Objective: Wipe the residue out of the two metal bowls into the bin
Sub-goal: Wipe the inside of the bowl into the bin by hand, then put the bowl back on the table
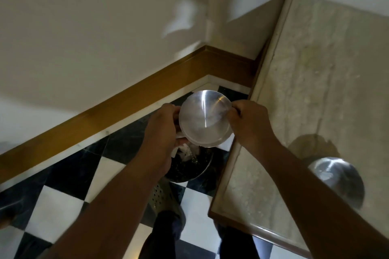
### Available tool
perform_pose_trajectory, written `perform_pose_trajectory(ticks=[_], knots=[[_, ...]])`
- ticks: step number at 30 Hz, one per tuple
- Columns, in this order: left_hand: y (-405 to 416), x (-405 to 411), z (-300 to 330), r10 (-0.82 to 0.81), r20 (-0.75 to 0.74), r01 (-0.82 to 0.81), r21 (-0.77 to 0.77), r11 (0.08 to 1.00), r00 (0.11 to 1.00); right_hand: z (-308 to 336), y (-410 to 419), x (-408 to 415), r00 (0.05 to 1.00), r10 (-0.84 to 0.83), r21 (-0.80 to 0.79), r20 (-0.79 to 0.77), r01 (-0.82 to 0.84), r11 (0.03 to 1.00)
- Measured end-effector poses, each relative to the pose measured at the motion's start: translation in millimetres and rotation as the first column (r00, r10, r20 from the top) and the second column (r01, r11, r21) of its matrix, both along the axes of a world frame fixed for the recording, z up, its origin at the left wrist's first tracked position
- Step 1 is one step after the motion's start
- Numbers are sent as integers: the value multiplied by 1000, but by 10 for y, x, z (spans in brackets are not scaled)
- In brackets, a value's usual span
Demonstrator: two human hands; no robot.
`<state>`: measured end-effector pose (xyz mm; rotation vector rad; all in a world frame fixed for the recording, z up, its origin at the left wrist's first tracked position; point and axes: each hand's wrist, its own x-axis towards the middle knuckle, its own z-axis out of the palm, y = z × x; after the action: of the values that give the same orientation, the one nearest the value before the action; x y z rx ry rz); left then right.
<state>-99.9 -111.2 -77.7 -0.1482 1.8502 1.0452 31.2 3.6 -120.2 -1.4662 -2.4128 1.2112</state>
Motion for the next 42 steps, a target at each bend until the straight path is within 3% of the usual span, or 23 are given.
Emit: perform_pose_trajectory(ticks=[3,10,18,24,28,31,36,42], knots=[[322,251,165,-107,-23,108,42,993,994,132,275,285,999,-27,38,31,26,999],[933,915,202,-120,32,118,48,992,992,220,774,1004,981,-99,112,168,81,990],[1230,1330,108,-266,125,261,61,964,956,-33,981,1486,960,-146,172,238,106,979],[1169,1531,52,-248,36,250,-57,967,968,23,953,1659,959,-239,95,150,227,969],[862,1815,122,-229,177,261,-184,948,957,213,813,2133,924,-338,88,180,327,941],[661,1927,108,-228,282,301,-253,919,932,199,593,2381,911,-296,59,287,292,955],[552,2135,141,-358,314,433,-211,876,879,220,360,2452,923,-238,-82,301,274,958],[620,2280,130,-373,309,434,-155,888,875,187,140,2446,912,-109,-56,397,142,988]])
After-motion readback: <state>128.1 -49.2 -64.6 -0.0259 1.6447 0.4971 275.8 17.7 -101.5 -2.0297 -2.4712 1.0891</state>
